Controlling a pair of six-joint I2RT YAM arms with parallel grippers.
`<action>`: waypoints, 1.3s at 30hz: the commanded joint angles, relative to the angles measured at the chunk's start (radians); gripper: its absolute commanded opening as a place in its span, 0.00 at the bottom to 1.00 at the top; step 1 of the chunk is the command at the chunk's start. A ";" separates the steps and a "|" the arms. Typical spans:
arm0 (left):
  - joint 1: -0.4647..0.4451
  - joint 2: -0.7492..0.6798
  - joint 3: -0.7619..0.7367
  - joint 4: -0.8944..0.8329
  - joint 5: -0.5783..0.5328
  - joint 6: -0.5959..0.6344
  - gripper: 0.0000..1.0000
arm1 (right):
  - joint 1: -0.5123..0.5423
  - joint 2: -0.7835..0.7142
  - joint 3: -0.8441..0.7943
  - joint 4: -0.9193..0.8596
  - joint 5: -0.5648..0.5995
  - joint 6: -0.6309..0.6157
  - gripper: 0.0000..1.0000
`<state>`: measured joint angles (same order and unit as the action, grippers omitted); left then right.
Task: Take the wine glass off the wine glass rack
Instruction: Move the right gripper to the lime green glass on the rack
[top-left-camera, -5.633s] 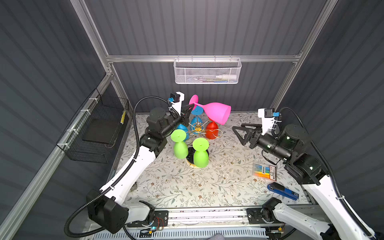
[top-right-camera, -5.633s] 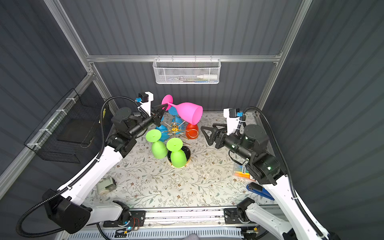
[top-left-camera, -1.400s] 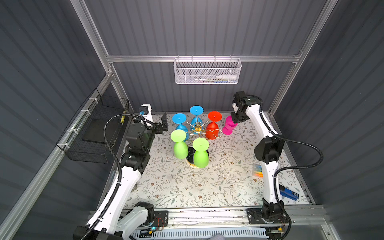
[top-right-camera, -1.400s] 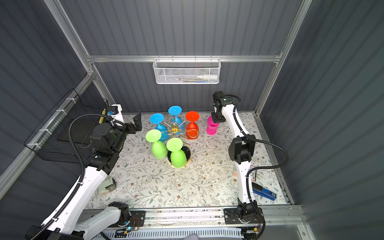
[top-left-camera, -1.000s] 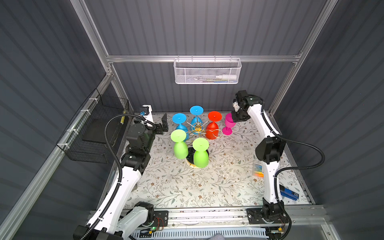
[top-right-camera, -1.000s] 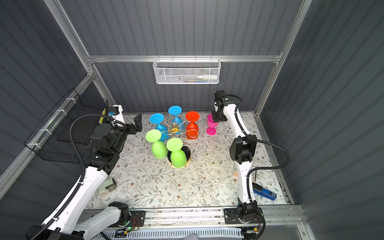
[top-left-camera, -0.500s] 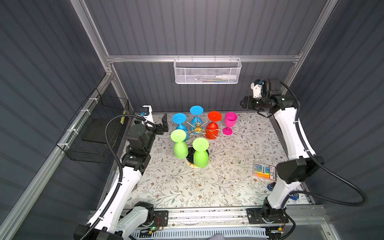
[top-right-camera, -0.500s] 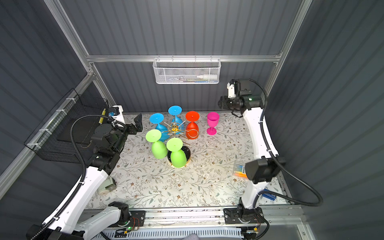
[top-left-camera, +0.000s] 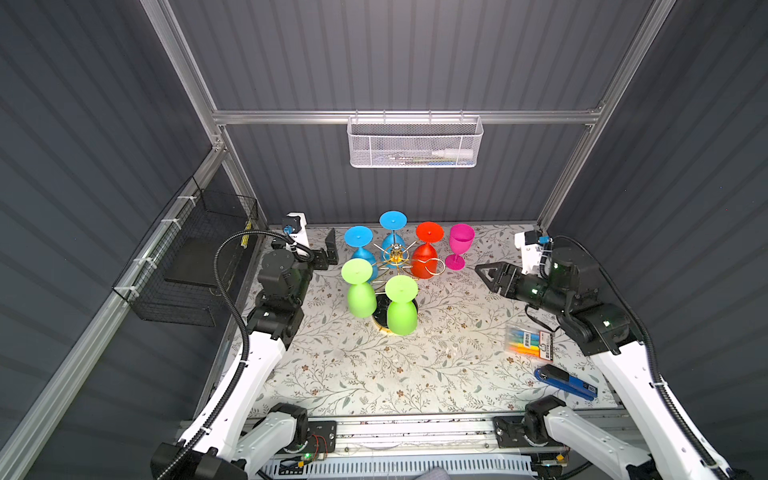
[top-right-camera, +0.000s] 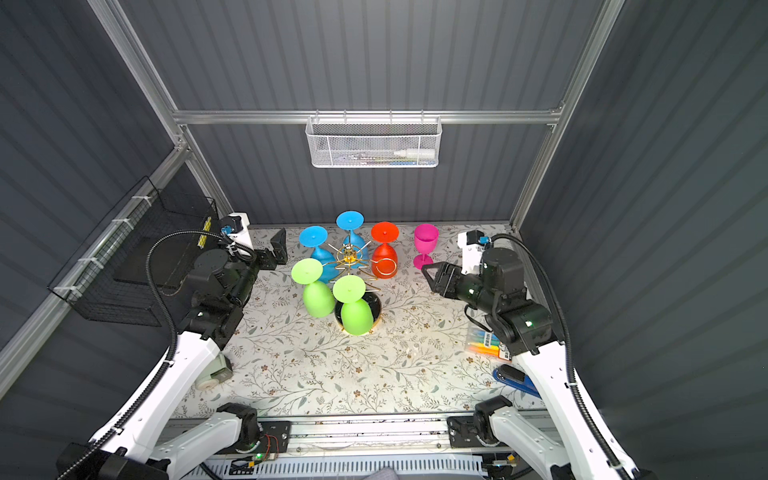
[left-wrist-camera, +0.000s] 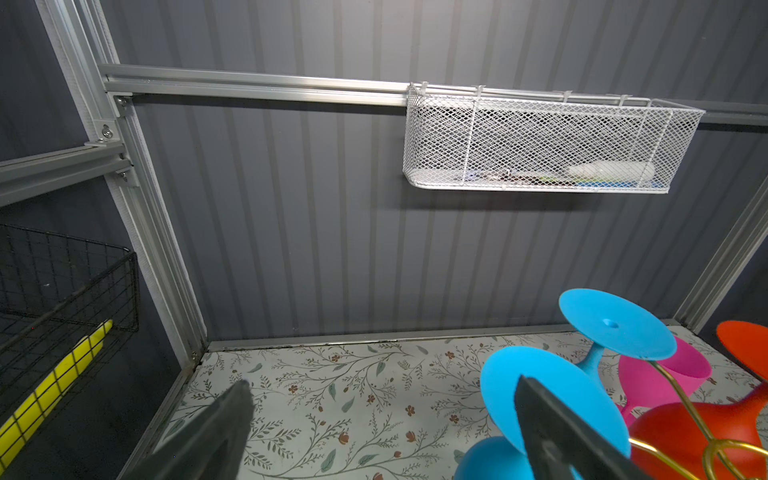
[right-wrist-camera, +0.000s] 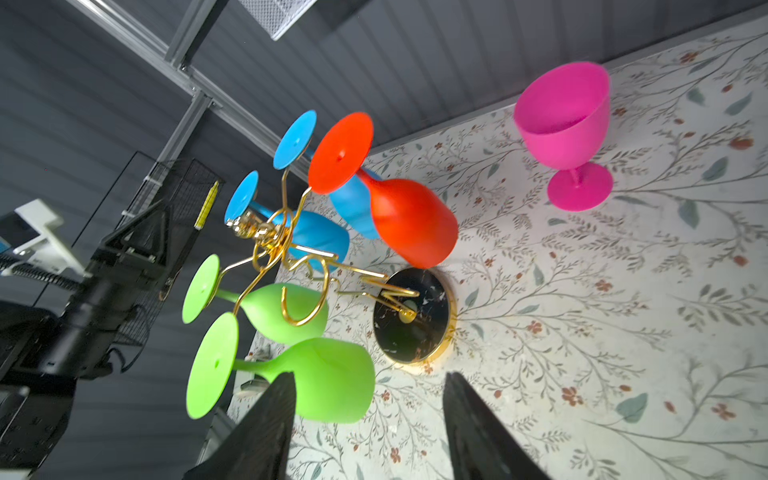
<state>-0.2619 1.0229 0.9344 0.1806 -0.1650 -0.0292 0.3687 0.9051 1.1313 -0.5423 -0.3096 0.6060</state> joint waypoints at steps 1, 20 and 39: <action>0.004 -0.015 -0.017 0.021 -0.003 0.019 1.00 | 0.073 -0.008 -0.030 0.038 0.079 0.070 0.59; 0.004 -0.068 -0.057 0.019 -0.018 0.044 1.00 | 0.357 0.159 -0.074 0.334 0.078 0.270 0.58; 0.004 -0.090 -0.068 0.017 -0.016 0.045 1.00 | 0.446 0.263 -0.040 0.408 0.089 0.324 0.43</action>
<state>-0.2619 0.9558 0.8768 0.1802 -0.1692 -0.0055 0.8055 1.1641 1.0622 -0.1619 -0.2302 0.9222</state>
